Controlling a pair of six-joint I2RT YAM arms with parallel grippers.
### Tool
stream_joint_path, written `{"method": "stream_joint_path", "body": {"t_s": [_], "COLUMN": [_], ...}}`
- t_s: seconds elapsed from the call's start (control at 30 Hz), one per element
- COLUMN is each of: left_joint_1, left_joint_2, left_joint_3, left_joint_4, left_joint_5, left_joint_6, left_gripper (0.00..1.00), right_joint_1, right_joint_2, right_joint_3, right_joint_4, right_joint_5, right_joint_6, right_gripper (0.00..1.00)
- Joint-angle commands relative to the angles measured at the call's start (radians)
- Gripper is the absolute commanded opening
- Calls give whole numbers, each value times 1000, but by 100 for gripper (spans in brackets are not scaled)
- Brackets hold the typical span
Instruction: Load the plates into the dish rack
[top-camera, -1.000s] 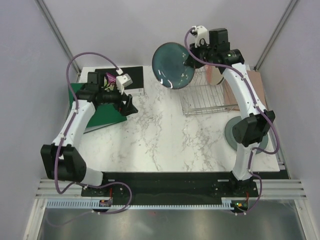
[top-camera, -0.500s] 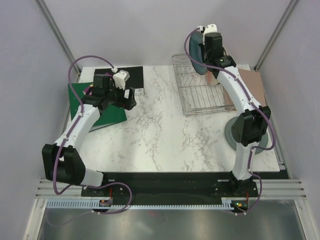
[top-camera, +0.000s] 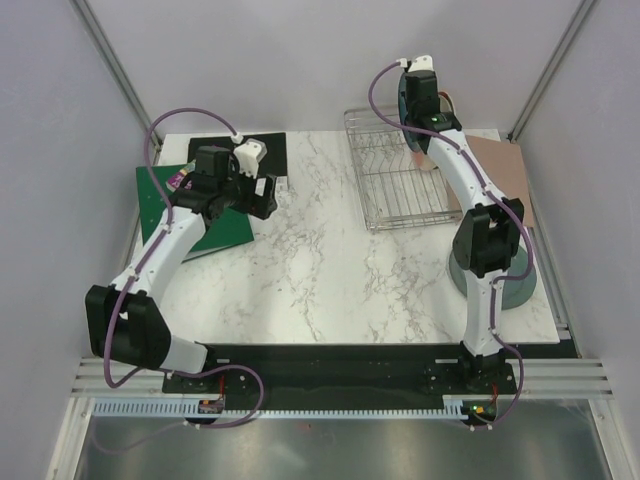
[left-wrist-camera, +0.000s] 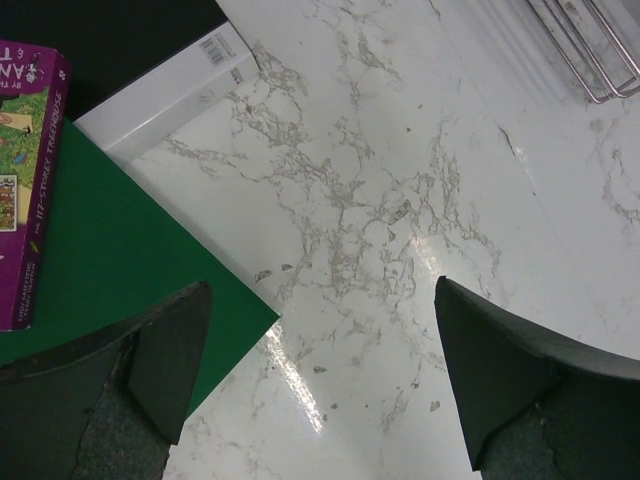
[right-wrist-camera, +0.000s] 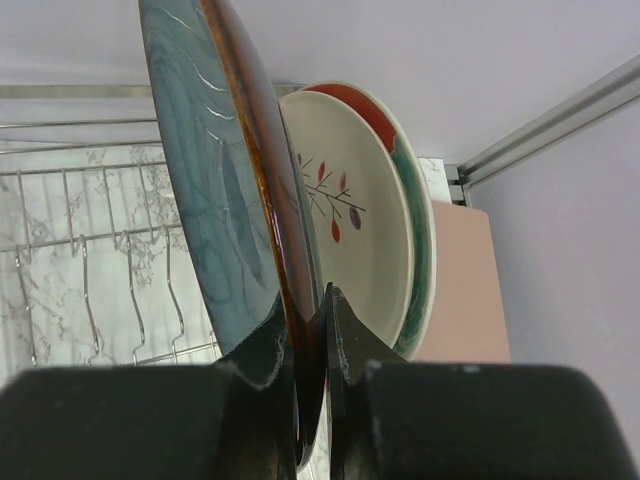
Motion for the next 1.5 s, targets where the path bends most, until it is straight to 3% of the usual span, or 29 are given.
{"method": "stream_joint_path", "body": {"t_s": [0.0,0.67,1.0,1.2,1.27,1.3,1.33,1.43,1.47], "left_joint_1": [-7,-28,-30,-24,-22,-24,-24,-24,-24], "left_joint_2": [22,66,68,79,79,79,80,85,85], "left_joint_3": [46,48,46,37,36,36,33,34,34], "left_joint_4": [-1,3,3,8,17,20,23,31,33], "left_joint_5": [58,104,98,69,83,84,93,121,129], "left_joint_6": [-3,-23,-38,-130,-138,-135,-174,-208,-216], "left_gripper": [100,100,100,100,100,100,100,100,100], "right_joint_1": [-19,-43,-45,-43,-43,-45,-43,-43,-42], "right_joint_2": [-11,-1,43,55,51,42,35,-7,-21], "right_joint_3": [124,107,24,-8,-11,-16,-19,-39,-45], "right_joint_4": [174,205,103,71,58,53,51,41,28], "right_joint_5": [59,44,13,4,-5,-20,-26,-45,-49], "right_joint_6": [0,-22,32,46,49,52,55,58,60], "right_gripper": [0,0,0,0,8,15,33,54,56]}}
